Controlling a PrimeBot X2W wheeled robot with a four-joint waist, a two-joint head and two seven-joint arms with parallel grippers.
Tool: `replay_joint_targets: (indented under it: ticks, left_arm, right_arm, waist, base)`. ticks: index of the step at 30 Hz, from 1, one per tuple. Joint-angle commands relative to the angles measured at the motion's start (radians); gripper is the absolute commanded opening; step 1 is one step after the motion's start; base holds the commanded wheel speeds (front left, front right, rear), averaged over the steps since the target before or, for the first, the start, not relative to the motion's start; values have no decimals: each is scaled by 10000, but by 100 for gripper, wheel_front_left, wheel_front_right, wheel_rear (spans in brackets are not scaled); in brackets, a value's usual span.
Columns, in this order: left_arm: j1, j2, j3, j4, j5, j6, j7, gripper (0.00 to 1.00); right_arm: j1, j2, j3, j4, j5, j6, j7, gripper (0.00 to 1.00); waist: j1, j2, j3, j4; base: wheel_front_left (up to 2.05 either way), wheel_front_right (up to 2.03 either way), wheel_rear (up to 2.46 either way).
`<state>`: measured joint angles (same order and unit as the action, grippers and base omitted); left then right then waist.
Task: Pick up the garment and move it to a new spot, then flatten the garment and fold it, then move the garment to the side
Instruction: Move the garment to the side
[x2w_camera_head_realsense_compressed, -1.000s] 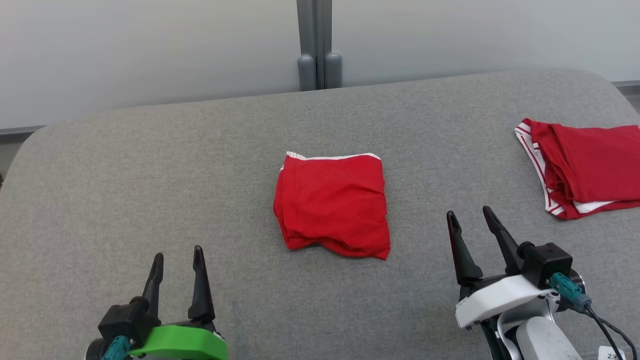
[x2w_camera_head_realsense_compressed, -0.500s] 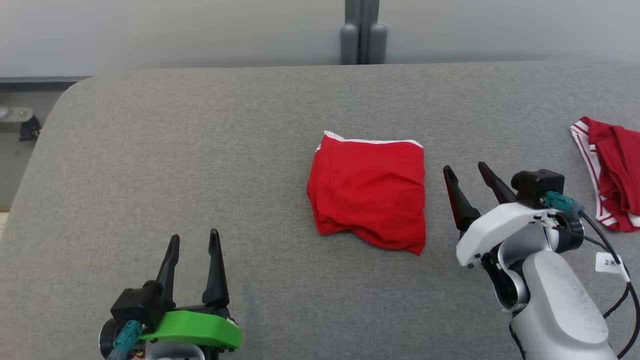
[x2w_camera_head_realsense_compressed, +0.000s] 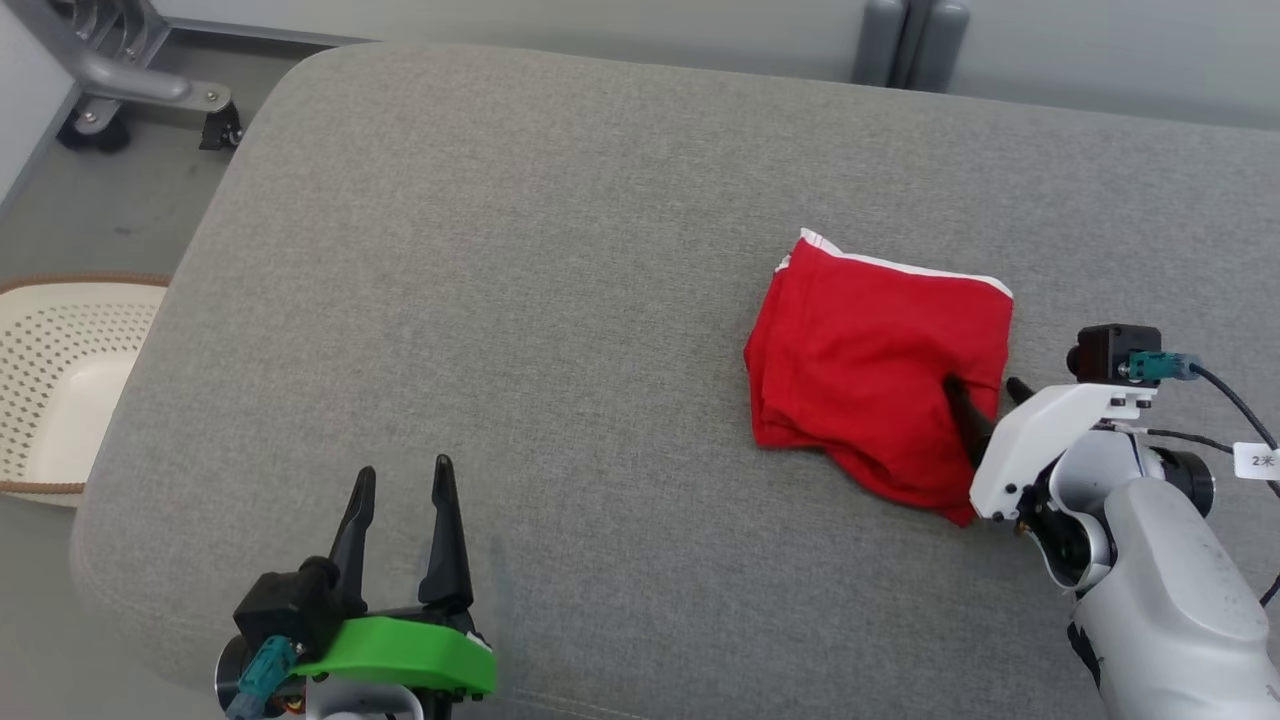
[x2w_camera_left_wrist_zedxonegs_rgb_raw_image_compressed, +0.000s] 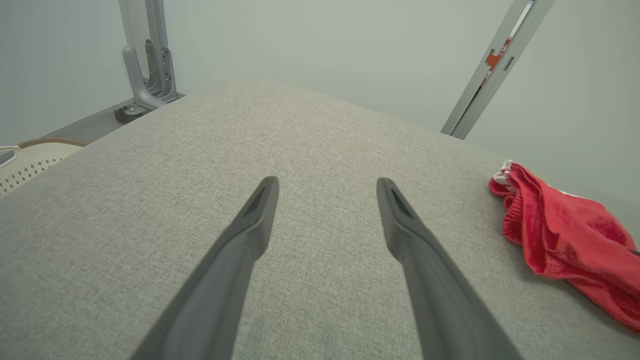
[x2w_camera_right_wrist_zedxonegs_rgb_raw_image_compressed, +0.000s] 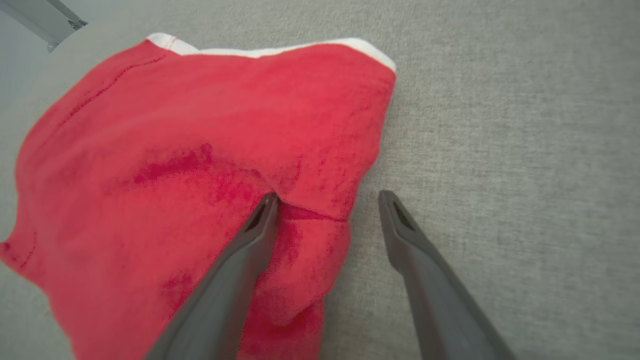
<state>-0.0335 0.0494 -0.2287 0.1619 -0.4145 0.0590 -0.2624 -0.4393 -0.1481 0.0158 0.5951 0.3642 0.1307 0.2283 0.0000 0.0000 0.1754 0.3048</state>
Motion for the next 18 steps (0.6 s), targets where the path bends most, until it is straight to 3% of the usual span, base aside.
replay_joint_targets:
  ticks: [1,7,9,10,18]
  left_arm:
    - [-22,25,-18,-41,-30,57,-30,100]
    - [9,25,-102,-89,53,58,-30,100]
    - [-28,27,-121,-92,128,4,-30,100]
    - [-58,27,-120,-91,186,-23,-30,100]
    - [-310,27,-224,-243,500,-217,-20,100]
  right_arm:
    - [-106,-25,157,160,213,-3,188,100]
    - [-191,-64,809,476,592,-3,343,100]
    - [-284,-83,975,395,679,-3,123,30]
    - [-328,-105,1116,329,718,-1,20,0]
    - [-605,-503,1873,-435,868,-3,-1077,0]
  waist:
    - [0,0,280,435]
    - [0,0,313,305]
    - [0,0,339,135]
    - [0,0,355,9]
    - [0,0,651,-1683]
  base:
    - [0,0,0]
    - [0,0,0]
    - [0,0,0]
    - [0,0,0]
    - [0,0,0]
